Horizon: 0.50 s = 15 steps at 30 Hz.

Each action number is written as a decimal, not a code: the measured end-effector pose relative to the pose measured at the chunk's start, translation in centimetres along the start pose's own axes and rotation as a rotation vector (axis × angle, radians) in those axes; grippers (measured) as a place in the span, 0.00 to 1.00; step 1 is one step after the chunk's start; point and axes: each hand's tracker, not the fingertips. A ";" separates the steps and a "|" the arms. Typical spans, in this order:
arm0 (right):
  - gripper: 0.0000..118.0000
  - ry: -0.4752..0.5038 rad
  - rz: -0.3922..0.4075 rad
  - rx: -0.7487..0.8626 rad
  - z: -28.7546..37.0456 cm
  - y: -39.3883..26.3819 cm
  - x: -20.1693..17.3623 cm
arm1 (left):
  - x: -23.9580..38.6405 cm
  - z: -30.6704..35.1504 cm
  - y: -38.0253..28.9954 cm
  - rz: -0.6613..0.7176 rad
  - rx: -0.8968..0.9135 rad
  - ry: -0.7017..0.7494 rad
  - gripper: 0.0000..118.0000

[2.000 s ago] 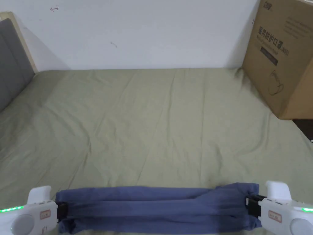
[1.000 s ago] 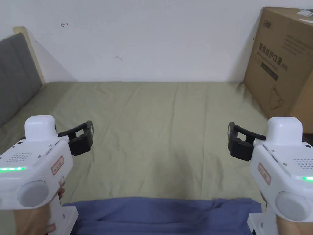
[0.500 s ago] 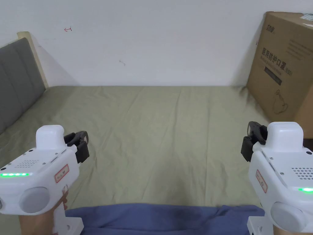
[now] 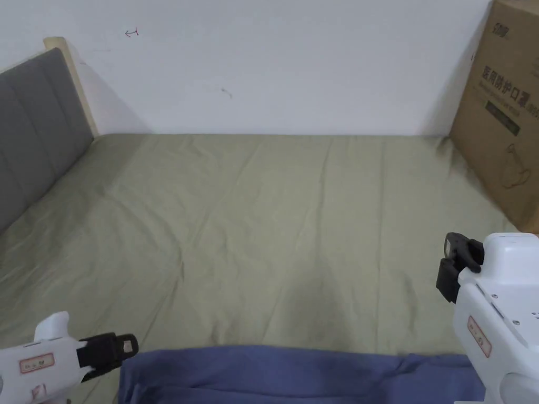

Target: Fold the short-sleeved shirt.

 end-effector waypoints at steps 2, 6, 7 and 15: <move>0.00 0.003 0.009 -0.017 -0.5 -0.3 -0.2 | -1.8 -1.1 -0.3 0.067 -0.076 0.012 0.83; 0.00 0.013 0.001 -0.041 -1.4 -0.8 -0.4 | -4.7 -3.2 -1.2 0.103 -0.088 0.070 0.87; 0.00 0.015 -0.003 -0.046 -1.5 -1.0 -0.4 | -3.9 -2.7 -1.8 0.102 -0.082 0.077 0.87; 0.00 0.005 -0.025 -0.086 -1.8 -2.1 0.5 | -4.0 -6.1 -3.6 0.007 -0.127 0.146 0.77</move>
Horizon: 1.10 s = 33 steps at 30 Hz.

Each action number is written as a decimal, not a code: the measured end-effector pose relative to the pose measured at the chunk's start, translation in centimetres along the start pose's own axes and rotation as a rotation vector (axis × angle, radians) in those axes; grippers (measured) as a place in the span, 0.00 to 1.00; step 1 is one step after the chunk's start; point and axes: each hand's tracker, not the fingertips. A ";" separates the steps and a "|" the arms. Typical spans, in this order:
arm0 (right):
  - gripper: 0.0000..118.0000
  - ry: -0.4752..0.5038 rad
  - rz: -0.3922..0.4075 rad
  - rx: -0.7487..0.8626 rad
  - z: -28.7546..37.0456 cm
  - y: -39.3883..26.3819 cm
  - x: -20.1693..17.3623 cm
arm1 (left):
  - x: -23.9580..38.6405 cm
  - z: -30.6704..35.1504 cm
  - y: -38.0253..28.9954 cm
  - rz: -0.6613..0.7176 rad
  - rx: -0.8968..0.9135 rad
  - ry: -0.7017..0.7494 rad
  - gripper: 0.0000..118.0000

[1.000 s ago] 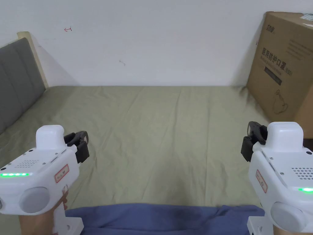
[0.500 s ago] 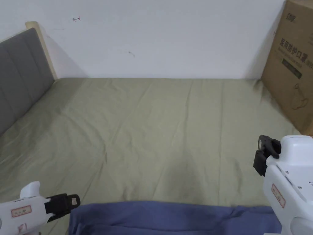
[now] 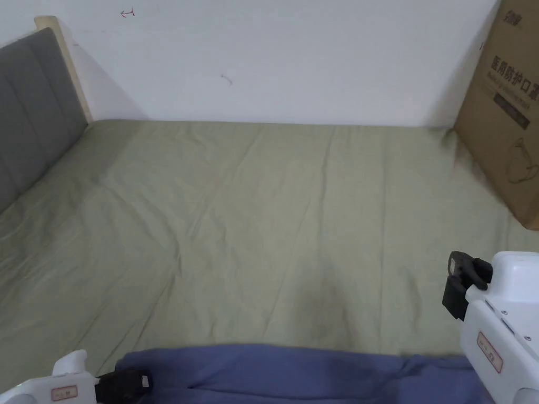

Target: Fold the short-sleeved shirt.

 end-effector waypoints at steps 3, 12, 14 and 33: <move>0.00 -0.012 -0.004 -0.004 0.0 -0.1 0.4 | 1.5 -0.3 -0.2 -0.137 -0.019 0.043 0.57; 0.00 -0.005 -0.015 0.005 0.4 0.6 0.8 | 4.4 0.9 0.1 -0.223 0.033 0.051 0.09; 0.00 0.001 -0.009 0.012 0.5 0.9 0.8 | 4.3 2.8 0.9 -0.204 0.056 0.041 0.09; 0.00 0.036 -0.017 0.055 1.8 1.4 1.0 | 7.9 10.0 1.8 -0.306 0.136 0.132 0.09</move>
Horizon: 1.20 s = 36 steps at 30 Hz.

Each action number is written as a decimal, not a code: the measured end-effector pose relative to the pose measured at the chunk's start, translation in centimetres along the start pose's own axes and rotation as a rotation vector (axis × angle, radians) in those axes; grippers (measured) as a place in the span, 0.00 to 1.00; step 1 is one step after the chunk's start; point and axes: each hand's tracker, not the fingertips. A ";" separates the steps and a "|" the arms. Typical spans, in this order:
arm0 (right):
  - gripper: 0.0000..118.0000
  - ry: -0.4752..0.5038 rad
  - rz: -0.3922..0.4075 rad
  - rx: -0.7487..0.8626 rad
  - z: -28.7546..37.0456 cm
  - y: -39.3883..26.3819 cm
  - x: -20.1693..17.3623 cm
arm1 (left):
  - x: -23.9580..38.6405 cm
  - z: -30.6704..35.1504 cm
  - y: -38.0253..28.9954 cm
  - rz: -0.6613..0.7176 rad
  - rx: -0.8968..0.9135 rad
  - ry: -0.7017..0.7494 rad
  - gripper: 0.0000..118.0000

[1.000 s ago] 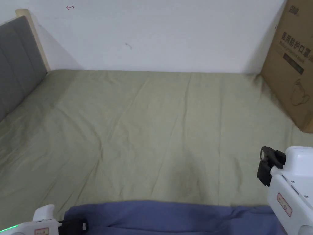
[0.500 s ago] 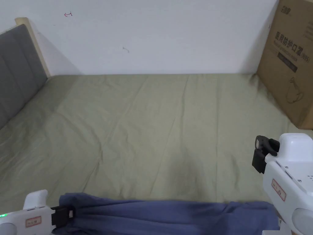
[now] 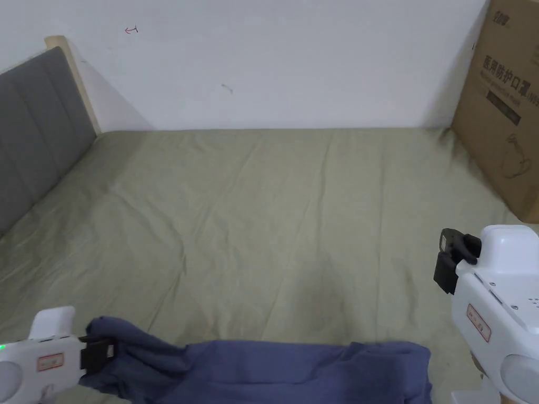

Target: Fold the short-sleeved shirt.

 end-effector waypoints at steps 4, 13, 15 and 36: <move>0.00 0.004 -0.001 0.004 0.4 -0.1 0.1 | 5.5 -2.0 0.3 -0.012 -0.066 -0.114 0.09; 0.00 -0.020 0.001 0.023 1.7 -0.4 1.6 | 16.0 -9.6 -1.8 -0.055 -0.168 -0.205 0.09; 0.00 -0.031 -0.001 0.020 1.9 -0.5 2.1 | 17.4 -11.2 -2.6 -0.069 -0.212 -0.204 0.09; 0.00 -0.025 -0.013 0.013 2.5 -0.6 2.5 | 14.2 -3.4 0.1 -0.030 0.124 -0.168 0.86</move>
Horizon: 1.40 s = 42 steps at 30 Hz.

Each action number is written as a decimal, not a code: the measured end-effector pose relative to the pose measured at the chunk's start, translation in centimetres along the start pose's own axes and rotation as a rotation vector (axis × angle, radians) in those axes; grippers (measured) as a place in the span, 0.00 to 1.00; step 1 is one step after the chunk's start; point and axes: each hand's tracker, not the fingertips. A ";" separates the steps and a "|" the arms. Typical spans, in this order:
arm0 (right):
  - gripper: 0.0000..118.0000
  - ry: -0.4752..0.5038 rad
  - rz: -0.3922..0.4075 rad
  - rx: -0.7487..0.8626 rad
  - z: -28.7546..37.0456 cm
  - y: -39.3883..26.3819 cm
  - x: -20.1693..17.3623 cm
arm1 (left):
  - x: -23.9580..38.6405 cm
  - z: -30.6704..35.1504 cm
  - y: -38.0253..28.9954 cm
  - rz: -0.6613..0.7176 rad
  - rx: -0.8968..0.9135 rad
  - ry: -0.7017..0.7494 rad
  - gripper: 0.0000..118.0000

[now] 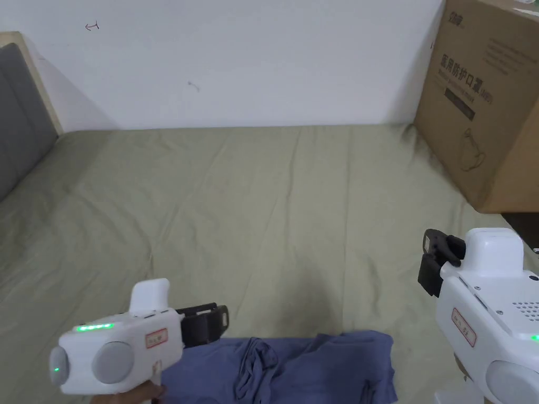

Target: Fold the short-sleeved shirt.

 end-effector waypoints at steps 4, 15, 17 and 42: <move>0.00 0.010 0.001 0.002 -0.2 0.1 -0.5 | -2.4 1.1 -0.2 0.025 0.066 0.025 0.08; 0.00 0.025 -0.003 -0.008 -0.5 -0.1 -0.7 | -1.3 -4.2 -5.5 -0.016 -0.113 0.070 0.00; 0.00 0.022 0.001 -0.010 -0.5 -0.1 -0.3 | 0.6 -5.6 -6.7 -0.068 -0.157 0.077 0.00; 0.00 -0.015 -0.005 -0.039 -0.3 -0.9 1.8 | 5.8 -11.1 -8.3 -0.093 -0.312 -0.026 0.00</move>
